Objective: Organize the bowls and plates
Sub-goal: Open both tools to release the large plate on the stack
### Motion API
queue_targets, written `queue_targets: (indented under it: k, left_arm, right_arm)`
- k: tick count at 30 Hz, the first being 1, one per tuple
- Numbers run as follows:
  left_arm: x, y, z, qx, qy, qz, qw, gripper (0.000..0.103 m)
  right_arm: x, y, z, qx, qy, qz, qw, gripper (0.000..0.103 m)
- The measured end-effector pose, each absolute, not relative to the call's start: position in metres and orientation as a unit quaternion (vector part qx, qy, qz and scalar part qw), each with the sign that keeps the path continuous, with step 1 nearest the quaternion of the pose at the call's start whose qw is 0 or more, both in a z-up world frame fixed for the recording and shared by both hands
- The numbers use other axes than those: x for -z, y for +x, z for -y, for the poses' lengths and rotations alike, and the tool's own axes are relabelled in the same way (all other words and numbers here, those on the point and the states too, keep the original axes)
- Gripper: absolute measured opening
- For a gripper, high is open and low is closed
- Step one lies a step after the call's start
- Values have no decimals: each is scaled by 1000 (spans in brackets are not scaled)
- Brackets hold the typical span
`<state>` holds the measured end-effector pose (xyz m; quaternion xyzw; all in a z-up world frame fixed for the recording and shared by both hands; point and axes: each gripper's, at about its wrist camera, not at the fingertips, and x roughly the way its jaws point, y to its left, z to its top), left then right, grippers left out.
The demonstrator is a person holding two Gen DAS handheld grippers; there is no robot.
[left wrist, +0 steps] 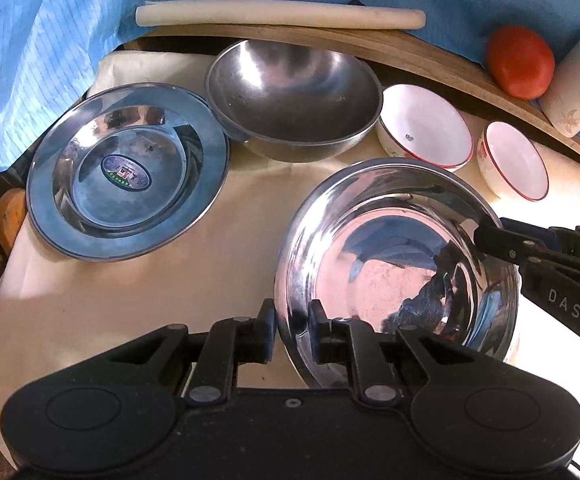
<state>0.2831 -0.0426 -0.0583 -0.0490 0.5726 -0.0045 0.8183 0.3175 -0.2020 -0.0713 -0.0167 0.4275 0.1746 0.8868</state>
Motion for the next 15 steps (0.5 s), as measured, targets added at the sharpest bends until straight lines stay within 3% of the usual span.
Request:
queue_targets:
  k: [2, 4, 6, 12, 15]
  left_arm:
    - [58, 282, 41, 7, -54, -571, 819, 18]
    - [58, 281, 40, 6, -58, -571, 819, 26]
    - [57, 279, 39, 4, -60, -569, 820, 39]
    - [51, 268, 27, -20, -80, -557, 827, 64]
    - [48, 260, 19, -38, -96, -549, 830, 76]
  right_arm:
    - [73, 318, 203, -175, -13, -428, 887, 24]
    - [73, 317, 203, -176, -10, -427, 887, 27]
    - [74, 316, 202, -178, -9, -428, 886, 32]
    - [71, 308, 202, -186, -8, -421, 888, 47]
    - [68, 303, 201, -189, -13, -412, 891, 61]
